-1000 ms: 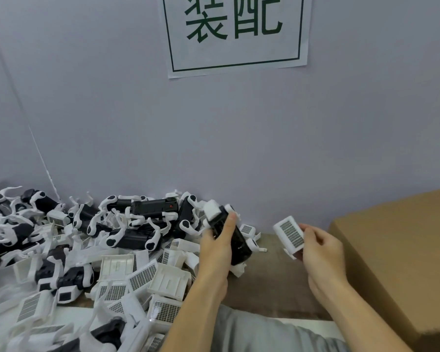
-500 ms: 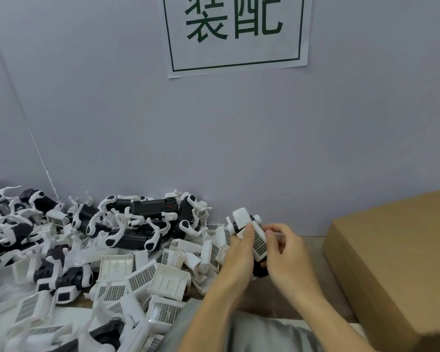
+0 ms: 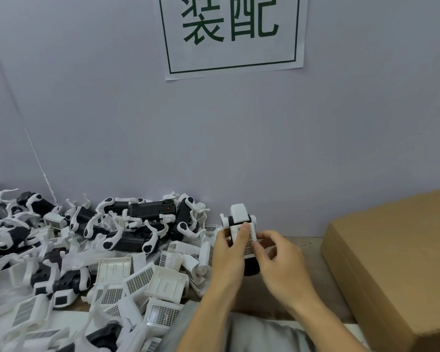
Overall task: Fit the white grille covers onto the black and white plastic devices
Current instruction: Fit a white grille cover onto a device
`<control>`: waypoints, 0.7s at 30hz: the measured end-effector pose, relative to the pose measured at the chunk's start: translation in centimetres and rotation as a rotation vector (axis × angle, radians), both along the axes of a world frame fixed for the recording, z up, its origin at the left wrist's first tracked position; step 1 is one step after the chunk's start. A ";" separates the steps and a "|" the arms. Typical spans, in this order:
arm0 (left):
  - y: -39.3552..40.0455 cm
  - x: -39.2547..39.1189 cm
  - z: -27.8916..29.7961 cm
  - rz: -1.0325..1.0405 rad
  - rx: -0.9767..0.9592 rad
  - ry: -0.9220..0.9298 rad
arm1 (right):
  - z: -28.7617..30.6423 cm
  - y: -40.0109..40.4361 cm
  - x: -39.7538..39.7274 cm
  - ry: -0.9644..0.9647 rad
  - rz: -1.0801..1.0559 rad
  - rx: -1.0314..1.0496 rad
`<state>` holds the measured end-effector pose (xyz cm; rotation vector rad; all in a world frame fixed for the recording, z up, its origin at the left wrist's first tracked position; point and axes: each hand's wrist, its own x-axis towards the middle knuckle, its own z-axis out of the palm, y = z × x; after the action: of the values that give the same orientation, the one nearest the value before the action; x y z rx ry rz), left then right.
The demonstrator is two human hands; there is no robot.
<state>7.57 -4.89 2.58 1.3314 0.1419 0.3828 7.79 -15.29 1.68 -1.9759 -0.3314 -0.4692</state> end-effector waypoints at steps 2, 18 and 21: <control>-0.1 -0.1 0.0 -0.037 -0.026 -0.002 | -0.1 0.1 0.2 0.027 0.002 0.084; -0.2 -0.8 -0.1 -0.099 0.125 -0.110 | 0.5 -0.5 0.5 0.208 0.209 0.458; -0.4 -0.7 0.0 -0.081 0.168 -0.100 | 0.3 -0.4 0.8 0.200 0.146 0.426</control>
<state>6.82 -5.29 2.54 1.4750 -0.0287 0.3984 8.60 -15.71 1.97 -1.5546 -0.2245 -0.2222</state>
